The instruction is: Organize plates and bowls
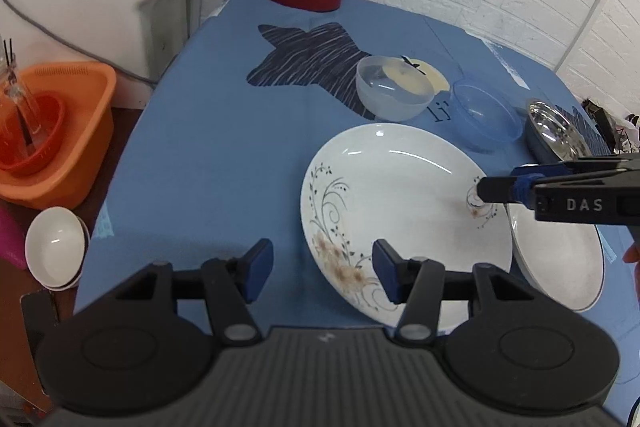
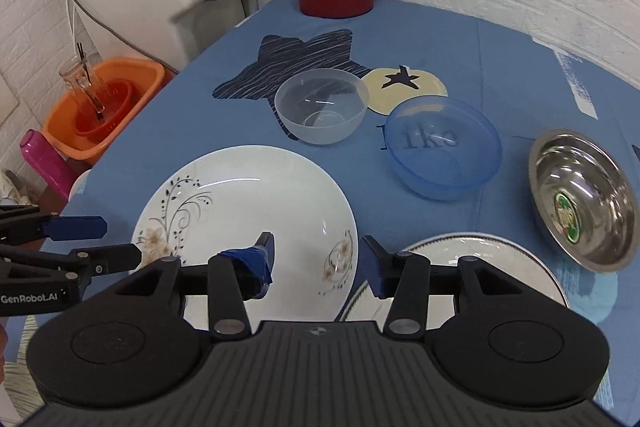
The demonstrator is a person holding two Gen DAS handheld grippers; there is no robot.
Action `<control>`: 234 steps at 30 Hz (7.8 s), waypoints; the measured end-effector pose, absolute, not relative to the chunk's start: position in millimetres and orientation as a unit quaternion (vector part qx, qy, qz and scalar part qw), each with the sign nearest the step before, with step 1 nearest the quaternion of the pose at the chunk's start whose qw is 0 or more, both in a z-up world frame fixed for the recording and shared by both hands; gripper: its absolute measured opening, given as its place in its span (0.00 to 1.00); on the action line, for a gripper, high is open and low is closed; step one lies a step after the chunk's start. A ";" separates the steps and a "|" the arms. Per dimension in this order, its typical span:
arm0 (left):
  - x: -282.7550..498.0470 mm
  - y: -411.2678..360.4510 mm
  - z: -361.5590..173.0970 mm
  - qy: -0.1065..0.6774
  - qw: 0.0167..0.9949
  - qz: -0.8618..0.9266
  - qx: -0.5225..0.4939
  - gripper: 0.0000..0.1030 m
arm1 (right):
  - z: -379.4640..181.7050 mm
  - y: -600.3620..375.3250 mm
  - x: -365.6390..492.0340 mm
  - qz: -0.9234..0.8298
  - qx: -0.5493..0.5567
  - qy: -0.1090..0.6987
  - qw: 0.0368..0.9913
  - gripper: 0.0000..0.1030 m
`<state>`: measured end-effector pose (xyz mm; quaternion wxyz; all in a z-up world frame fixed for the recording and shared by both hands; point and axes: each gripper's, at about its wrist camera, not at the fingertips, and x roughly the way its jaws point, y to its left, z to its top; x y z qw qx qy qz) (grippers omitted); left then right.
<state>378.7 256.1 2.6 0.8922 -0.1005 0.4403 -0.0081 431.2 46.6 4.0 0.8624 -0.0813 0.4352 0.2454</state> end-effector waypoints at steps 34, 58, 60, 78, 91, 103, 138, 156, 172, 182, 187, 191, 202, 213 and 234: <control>397.4 267.6 -9.3 0.456 0.880 0.007 -0.131 0.16 | -26.2 52.4 427.5 0.260 0.016 0.453 0.853 0.32; 278.8 226.8 27.8 0.445 0.890 -0.005 -0.100 0.16 | 10.7 24.3 304.0 0.240 0.038 0.462 0.853 0.40; 259.5 220.8 25.2 0.445 0.890 -0.006 -0.099 0.16 | 7.5 20.0 285.5 0.238 0.038 0.463 0.853 0.41; 202.9 200.1 -16.4 0.433 0.898 -0.002 -0.079 0.18 | -35.7 8.3 229.7 0.234 0.052 0.470 0.849 0.45; 198.9 201.9 8.5 0.402 0.911 -0.039 -0.089 0.49 | -19.1 -8.7 233.3 0.219 0.065 0.458 0.859 0.45; 201.3 186.2 17.9 0.397 0.914 -0.047 -0.072 0.51 | -11.3 -21.5 239.3 0.229 0.065 0.442 0.865 0.44; 446.0 88.5 -33.2 0.511 0.844 -0.138 -0.083 0.49 | -39.7 -107.4 411.6 0.092 0.000 0.483 0.871 0.55; 429.4 98.8 -14.1 0.512 0.845 -0.114 -0.105 0.04 | -24.6 -113.1 385.4 0.122 0.058 0.475 0.870 0.23; 292.8 150.2 33.1 0.437 0.893 -0.068 -0.080 0.04 | 6.6 -57.5 286.5 0.189 0.050 0.422 0.886 0.30; 209.4 195.9 7.4 0.434 0.896 -0.034 -0.091 0.06 | -14.2 -9.1 229.3 0.231 0.026 0.427 0.874 0.32; 191.8 197.8 -4.2 0.431 0.898 -0.029 -0.084 0.06 | -26.6 -3.8 218.0 0.235 0.029 0.438 0.867 0.33; 186.5 204.2 -14.4 0.428 0.898 -0.036 -0.100 0.09 | -29.0 -1.9 212.6 0.236 0.032 0.432 0.870 0.34; 184.8 202.4 -0.6 0.418 0.900 -0.072 -0.103 0.42 | -16.2 -14.4 215.7 0.227 0.055 0.434 0.870 0.34; 189.6 205.4 16.7 0.407 0.906 -0.067 -0.099 0.46 | -1.3 -6.9 205.0 0.237 -0.049 0.402 0.883 0.33; 277.3 124.9 32.2 0.435 0.888 -0.123 -0.079 0.49 | -22.5 -171.9 274.8 0.089 0.135 0.441 0.883 0.34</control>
